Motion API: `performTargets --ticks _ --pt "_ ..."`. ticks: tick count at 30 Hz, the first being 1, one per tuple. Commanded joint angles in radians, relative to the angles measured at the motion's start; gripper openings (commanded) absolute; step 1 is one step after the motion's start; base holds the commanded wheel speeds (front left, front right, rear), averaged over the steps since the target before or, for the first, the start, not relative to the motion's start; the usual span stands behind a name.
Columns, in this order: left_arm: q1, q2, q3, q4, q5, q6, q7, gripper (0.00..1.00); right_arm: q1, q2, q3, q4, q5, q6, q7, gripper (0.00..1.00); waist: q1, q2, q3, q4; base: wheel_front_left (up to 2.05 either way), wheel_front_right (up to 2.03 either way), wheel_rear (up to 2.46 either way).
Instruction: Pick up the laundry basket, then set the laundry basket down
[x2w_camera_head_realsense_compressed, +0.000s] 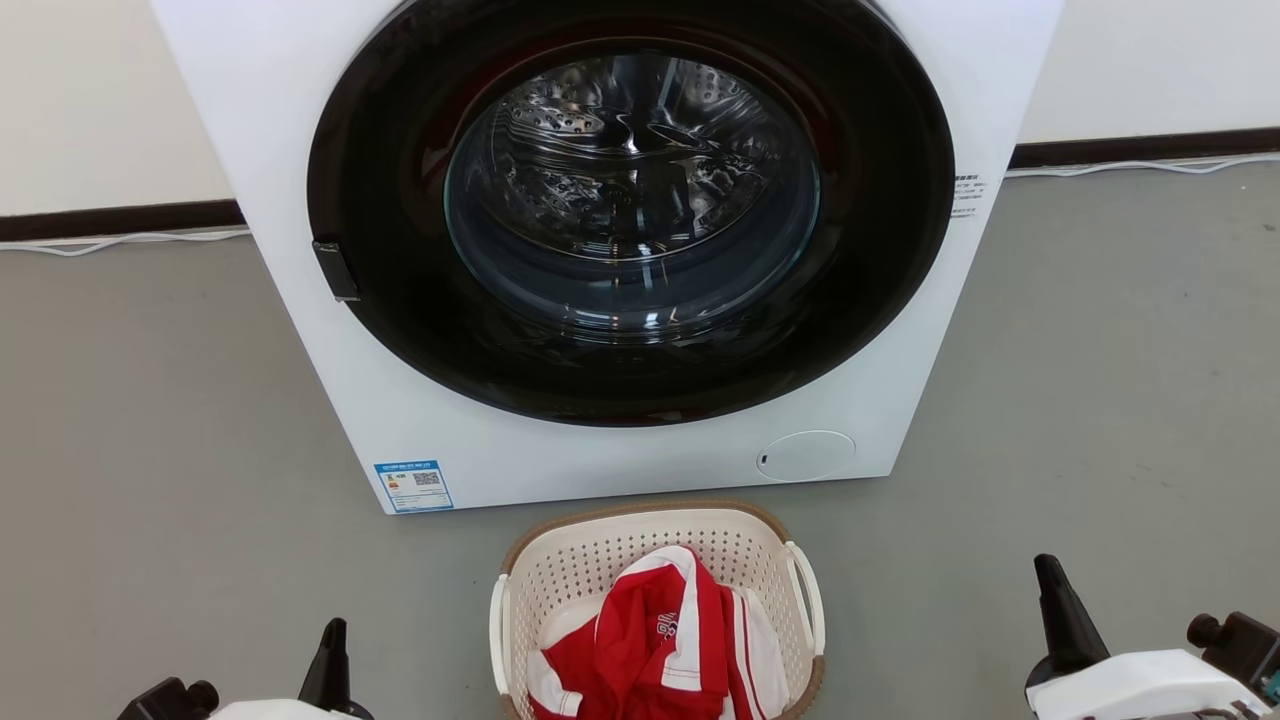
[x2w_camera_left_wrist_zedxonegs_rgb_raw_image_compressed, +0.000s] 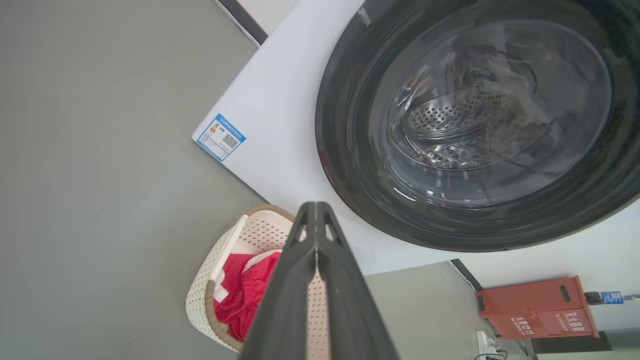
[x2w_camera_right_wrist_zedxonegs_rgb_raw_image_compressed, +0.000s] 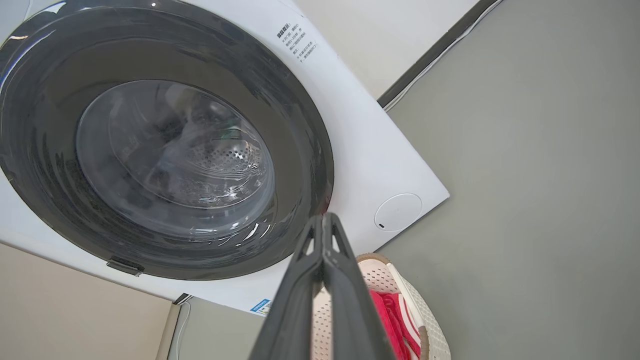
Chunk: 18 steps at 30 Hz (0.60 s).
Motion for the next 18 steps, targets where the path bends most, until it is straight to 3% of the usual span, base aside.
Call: performTargets --ticks 1,18 --pt "-0.055 0.007 0.02 -0.031 -0.022 -0.01 0.006 0.0 -0.053 -0.007 0.005 -0.031 0.025 0.004 0.007 0.0 0.0 0.0 0.0 0.0 0.0 0.0 0.0" --pt "-0.077 0.0 0.038 -0.049 -0.194 -0.04 0.056 0.0 -0.066 0.013 -0.02 -0.05 0.219 0.005 0.056 0.0 0.0 0.0 0.001 0.005 0.0 0.0 0.0"
